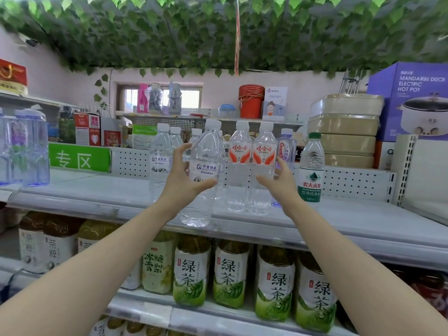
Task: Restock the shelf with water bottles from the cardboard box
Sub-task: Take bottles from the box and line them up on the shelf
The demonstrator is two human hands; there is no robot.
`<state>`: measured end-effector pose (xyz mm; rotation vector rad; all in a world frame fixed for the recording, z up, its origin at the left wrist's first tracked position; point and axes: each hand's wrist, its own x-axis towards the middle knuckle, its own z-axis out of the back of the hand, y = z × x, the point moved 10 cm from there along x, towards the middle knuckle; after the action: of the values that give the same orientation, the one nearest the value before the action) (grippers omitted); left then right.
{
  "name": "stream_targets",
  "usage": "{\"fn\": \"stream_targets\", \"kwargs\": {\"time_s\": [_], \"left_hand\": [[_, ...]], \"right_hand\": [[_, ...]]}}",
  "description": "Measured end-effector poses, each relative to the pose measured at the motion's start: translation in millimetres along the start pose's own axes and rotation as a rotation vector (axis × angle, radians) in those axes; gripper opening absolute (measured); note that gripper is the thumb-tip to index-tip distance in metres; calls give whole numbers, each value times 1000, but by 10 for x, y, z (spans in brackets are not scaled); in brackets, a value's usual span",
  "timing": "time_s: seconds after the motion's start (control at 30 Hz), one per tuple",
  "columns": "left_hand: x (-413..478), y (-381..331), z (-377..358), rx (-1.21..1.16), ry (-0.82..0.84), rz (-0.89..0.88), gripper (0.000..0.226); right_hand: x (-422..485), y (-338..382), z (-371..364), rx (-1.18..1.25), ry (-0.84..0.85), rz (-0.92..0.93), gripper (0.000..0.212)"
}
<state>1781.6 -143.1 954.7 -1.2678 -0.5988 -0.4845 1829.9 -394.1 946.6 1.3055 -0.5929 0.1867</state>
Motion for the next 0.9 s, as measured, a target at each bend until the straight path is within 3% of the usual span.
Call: {"fn": "stream_targets", "kwargs": {"time_s": [0.53,0.9], "left_hand": [[-19,5,200,-82,-39,58,85],[-207,155,402,-39,-15,96,84]], "right_hand": [[-366,340,-141,-159,-66,187,54],[-496,547,-580,24,82,179,45]]}}
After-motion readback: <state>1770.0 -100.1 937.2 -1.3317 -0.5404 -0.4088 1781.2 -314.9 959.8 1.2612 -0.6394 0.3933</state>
